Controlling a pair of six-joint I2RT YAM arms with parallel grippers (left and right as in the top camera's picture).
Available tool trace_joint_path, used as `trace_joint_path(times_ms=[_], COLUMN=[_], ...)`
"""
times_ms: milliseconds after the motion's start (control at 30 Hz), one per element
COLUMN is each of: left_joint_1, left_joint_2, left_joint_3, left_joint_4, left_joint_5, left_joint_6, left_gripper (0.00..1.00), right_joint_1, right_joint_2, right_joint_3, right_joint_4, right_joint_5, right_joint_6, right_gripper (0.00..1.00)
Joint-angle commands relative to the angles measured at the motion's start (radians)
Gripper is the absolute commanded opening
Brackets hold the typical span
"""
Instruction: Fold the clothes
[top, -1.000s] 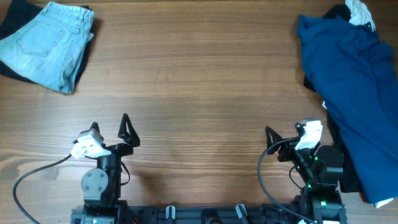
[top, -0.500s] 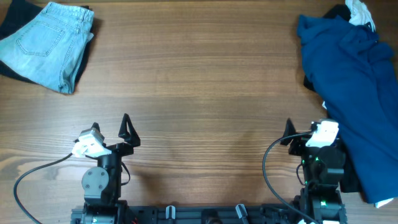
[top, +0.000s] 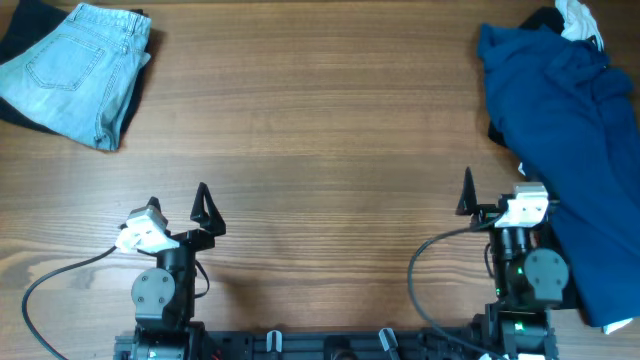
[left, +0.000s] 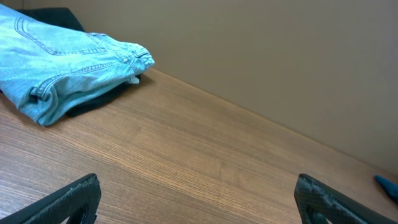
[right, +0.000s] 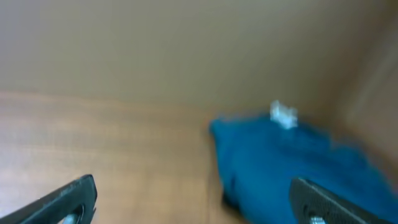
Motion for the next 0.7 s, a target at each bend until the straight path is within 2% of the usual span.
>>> trace_joint_path(times_ms=[0,167,367,600,667], left_joint_1=[0.008,0.008,0.008,0.008,0.008], left_joint_2=[0.004,0.004,0.004,0.004,0.004], left_joint_3=[0.0,0.0,0.0,0.0,0.0], left_joint_4=[-0.005,-0.005,-0.005,-0.005,-0.005], left_joint_5=[0.002,0.002,0.002,0.002,0.002], left_joint_6=[0.012,0.012,0.012,0.012,0.012], left_gripper=[1.0,1.0,1.0,1.0,1.0], right_joint_1=[0.003,0.003,0.003,0.003,0.003], right_joint_2=[-0.003,-0.003,-0.003,-0.003,-0.003], right_joint_3=[0.003,0.003,0.003,0.003,0.003], right_joint_4=[0.096,0.192,0.177,0.103,0.068], right_joint_5=[-0.172,-0.303,-0.314,-0.329,-0.329], right_joint_6=[-0.304,-0.339,-0.416,-0.605,-0.71], right_gripper=[1.0,1.0,1.0,1.0,1.0])
